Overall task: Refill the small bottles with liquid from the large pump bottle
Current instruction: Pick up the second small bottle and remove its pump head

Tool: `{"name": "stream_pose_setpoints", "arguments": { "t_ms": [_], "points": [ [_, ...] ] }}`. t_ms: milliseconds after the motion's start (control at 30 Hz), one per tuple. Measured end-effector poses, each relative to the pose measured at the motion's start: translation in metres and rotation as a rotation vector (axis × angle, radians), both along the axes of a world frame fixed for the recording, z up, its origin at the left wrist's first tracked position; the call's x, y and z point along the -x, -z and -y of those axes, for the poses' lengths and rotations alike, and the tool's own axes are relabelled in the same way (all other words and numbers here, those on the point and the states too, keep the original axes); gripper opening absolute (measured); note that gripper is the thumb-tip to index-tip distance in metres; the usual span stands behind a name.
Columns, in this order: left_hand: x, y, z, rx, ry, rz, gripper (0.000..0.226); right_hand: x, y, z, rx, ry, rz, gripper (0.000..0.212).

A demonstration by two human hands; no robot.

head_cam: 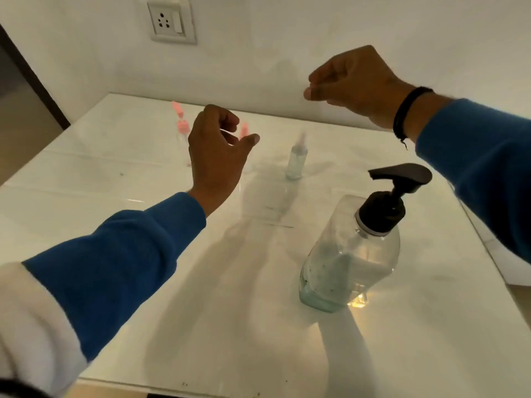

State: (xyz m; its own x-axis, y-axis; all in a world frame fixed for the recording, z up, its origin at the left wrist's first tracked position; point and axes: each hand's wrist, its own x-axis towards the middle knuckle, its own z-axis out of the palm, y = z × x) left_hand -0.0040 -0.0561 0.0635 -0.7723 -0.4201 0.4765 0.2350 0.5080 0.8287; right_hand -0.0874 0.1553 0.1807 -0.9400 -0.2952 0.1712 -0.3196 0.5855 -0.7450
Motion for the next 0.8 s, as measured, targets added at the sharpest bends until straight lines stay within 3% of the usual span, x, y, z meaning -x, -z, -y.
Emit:
{"name": "stream_pose_setpoints", "arguments": {
  "t_ms": [100,300,367,500,800],
  "points": [
    [0.005,0.007,0.009,-0.007,-0.023,0.027,0.049,-0.006,-0.023,0.026,0.007,-0.155,0.106,0.039],
    [0.023,0.033,0.003,-0.019,0.033,0.257,0.077,-0.004,-0.016,0.069,-0.223,-0.341,0.318,0.048],
    [0.032,0.040,0.002,-0.013,0.043,0.319,0.072,0.001,-0.006,0.075,-0.244,-0.361,0.369,0.049],
    [0.045,0.047,0.003,0.111,0.059,0.326,0.040,0.011,0.009,0.081,-0.292,-0.362,0.356,0.039],
    [0.045,0.013,0.000,0.152,0.077,0.155,0.040,0.011,-0.009,0.088,-0.352,-0.330,0.153,0.022]
  ]
}}
